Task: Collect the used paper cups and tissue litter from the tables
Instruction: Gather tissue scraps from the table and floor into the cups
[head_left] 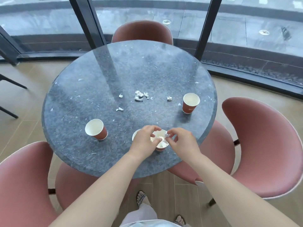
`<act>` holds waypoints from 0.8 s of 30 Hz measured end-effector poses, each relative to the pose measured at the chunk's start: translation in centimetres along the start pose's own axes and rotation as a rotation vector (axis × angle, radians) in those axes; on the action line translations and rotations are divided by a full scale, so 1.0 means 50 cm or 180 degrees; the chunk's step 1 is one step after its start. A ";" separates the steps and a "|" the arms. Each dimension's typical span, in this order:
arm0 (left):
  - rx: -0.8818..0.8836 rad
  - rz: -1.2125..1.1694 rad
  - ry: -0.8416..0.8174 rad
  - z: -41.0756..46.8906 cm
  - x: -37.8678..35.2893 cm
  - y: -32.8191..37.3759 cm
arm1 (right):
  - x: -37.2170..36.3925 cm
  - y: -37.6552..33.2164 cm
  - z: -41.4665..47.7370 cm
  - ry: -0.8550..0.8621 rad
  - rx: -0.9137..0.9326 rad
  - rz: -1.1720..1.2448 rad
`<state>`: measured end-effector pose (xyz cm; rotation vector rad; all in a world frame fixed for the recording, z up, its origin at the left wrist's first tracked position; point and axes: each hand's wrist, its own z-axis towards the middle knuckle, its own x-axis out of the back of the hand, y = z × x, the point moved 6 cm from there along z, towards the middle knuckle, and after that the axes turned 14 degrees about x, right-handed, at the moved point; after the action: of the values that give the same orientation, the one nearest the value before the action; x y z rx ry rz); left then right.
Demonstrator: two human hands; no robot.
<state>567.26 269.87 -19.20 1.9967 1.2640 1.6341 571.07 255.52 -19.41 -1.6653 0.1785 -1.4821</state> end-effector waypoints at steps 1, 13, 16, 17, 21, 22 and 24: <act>-0.0012 0.0059 -0.0001 0.006 0.005 -0.009 | -0.006 0.002 0.005 -0.0008 -0.0038 -0.0007; -0.0036 0.0553 -0.0189 0.019 0.024 -0.095 | -0.052 0.002 0.011 -0.0494 -0.0031 -0.0183; -0.0034 0.0881 -0.0272 0.018 0.016 -0.105 | -0.062 -0.008 0.002 -0.0671 0.0180 -0.0420; -0.0024 0.0965 -0.0263 0.019 0.017 -0.108 | -0.066 -0.012 -0.001 -0.0707 0.0253 -0.0470; -0.0043 0.1302 -0.0170 0.028 0.017 -0.118 | -0.089 -0.018 -0.006 -0.0910 0.0407 -0.0614; -0.0032 0.1400 -0.0158 0.032 0.017 -0.119 | -0.095 -0.017 -0.006 -0.0974 0.0404 -0.0675; -0.0014 0.1525 -0.0157 0.039 0.017 -0.120 | -0.107 -0.014 -0.004 -0.1076 0.0382 -0.0803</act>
<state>566.32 274.60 -23.35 2.4553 0.7985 1.7602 569.11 259.14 -22.88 -1.8595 -0.3091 -1.3343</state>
